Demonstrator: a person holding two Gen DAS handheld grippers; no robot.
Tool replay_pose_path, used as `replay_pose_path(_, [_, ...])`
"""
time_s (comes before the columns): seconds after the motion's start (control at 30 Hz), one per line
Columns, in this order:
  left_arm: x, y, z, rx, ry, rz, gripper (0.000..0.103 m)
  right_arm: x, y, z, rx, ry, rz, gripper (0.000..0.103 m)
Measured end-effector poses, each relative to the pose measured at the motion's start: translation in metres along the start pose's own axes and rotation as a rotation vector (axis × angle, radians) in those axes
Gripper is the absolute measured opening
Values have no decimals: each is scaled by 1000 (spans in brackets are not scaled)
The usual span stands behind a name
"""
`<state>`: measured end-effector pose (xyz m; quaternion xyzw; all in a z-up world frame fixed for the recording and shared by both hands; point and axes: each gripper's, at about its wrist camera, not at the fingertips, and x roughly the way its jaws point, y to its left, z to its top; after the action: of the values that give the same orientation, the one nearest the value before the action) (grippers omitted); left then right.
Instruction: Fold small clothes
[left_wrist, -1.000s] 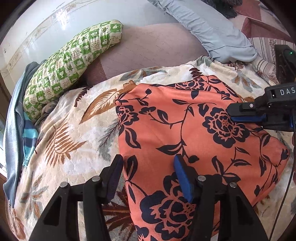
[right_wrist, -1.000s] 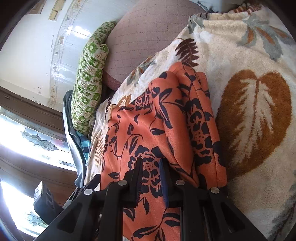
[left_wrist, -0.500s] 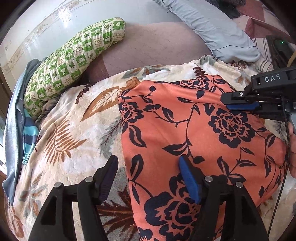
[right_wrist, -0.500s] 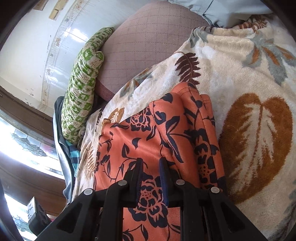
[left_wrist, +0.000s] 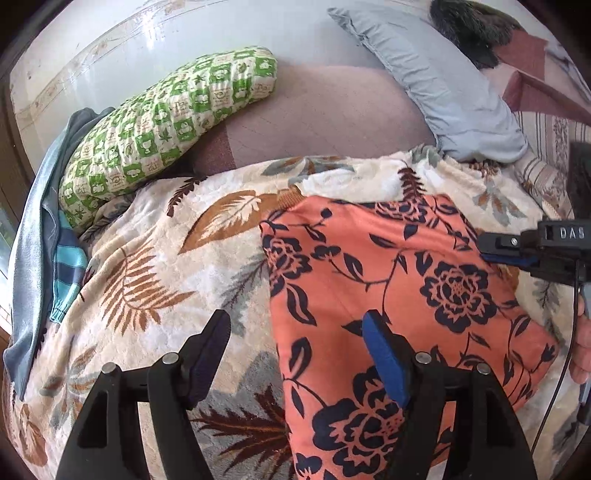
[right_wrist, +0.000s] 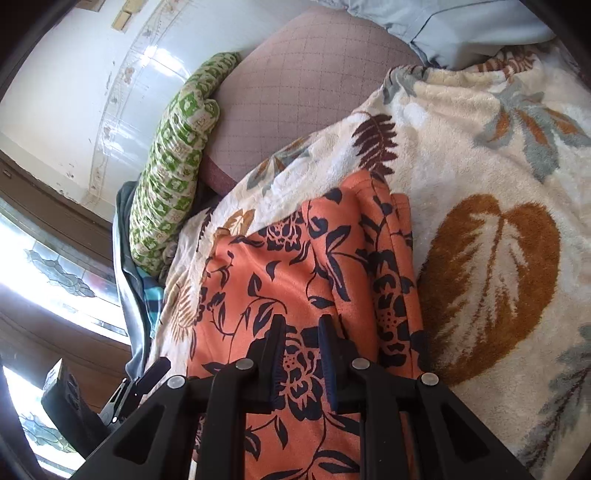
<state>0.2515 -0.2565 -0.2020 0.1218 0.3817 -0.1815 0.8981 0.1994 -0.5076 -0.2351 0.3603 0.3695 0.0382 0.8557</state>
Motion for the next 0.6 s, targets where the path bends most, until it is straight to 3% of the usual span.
replay_pose_path(0.07, [0, 14, 9, -63, 10, -26, 84, -10, -11, 2, 36, -20, 18, 38])
replay_pose_path(0.1, [2, 20, 12, -90, 25, -42, 86, -14, -18, 2, 68, -29, 29, 64])
replay_pose_path(0.13, [6, 26, 15, -115, 49, -60, 87, -19, -24, 2, 93, -48, 34, 77])
replay_pose_path(0.23, [27, 39, 16, -190, 163, -146, 87, -27, -34, 4, 118, -46, 30, 77])
replay_pose_path(0.37, [56, 43, 1, -298, 314, -236, 87, -15, -47, 0, 144, 58, 16, 77])
replay_pose_path(0.47, [65, 42, -8, -344, 334, -317, 87, 1, -53, -6, 150, 135, 2, 77])
replay_pose_path(0.6, [72, 31, -12, -309, 343, -369, 87, 19, -60, -13, 169, 176, 44, 77])
